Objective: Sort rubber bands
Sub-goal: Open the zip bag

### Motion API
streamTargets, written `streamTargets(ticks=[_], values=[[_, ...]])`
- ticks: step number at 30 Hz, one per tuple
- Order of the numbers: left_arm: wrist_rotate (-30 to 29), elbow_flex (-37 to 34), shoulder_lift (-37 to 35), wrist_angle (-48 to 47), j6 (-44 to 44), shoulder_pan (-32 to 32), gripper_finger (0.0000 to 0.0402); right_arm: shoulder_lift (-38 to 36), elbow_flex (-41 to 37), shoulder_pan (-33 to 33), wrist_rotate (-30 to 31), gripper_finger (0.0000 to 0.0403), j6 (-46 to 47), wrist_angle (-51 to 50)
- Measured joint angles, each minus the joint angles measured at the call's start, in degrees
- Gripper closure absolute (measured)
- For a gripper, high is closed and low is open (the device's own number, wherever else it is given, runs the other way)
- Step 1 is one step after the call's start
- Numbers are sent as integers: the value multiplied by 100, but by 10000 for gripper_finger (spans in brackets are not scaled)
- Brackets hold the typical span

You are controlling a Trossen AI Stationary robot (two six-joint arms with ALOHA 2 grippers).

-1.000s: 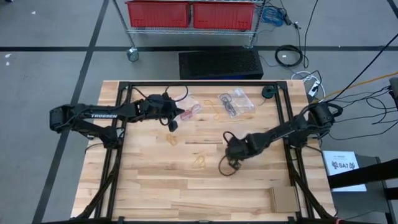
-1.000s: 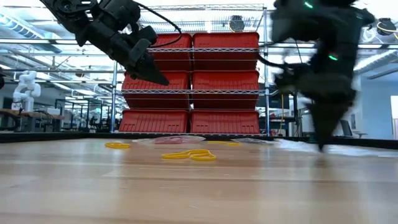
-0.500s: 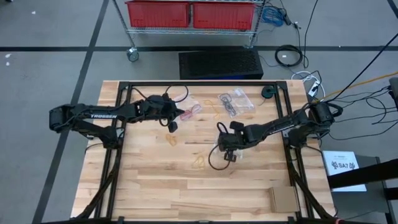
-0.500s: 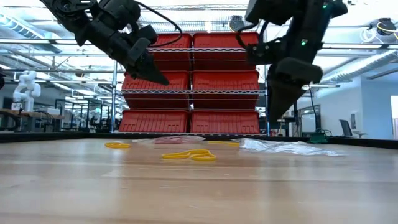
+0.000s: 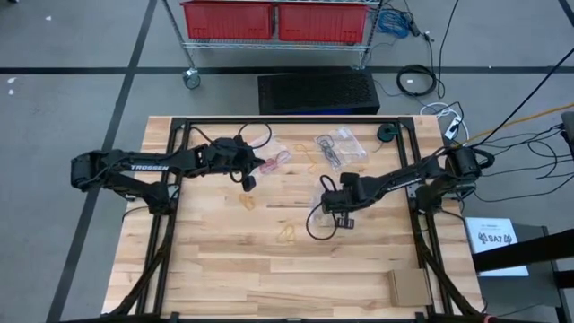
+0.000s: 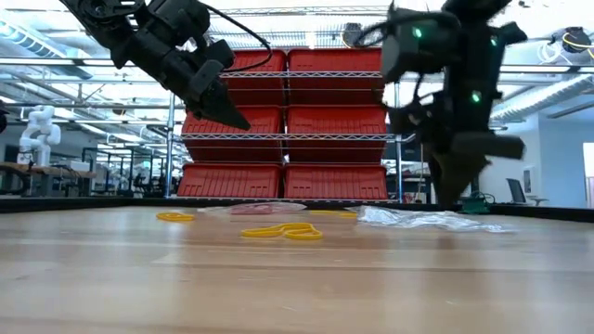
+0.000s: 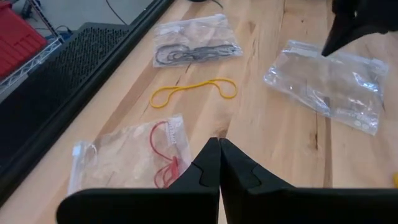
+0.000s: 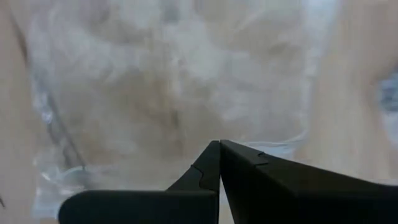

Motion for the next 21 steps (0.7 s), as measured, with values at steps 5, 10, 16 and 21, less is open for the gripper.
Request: streamTargets(ticks=[5, 10, 16, 21], values=[[-2, 0, 0, -6, 28, 0, 400, -22, -515, -232, -43, 403, 736, 671], [-7, 0, 0, -9, 2, -2, 400, -37, -589, -434, -371, 403, 3720, 359], [-13, 0, 0, -12, 2, -2, 400, -29, -566, 11, -257, 403, 4767, 930], [-20, 0, 0, -14, -3, -2, 400, -89, -136, 479, 1248, 403, 3521, 783]])
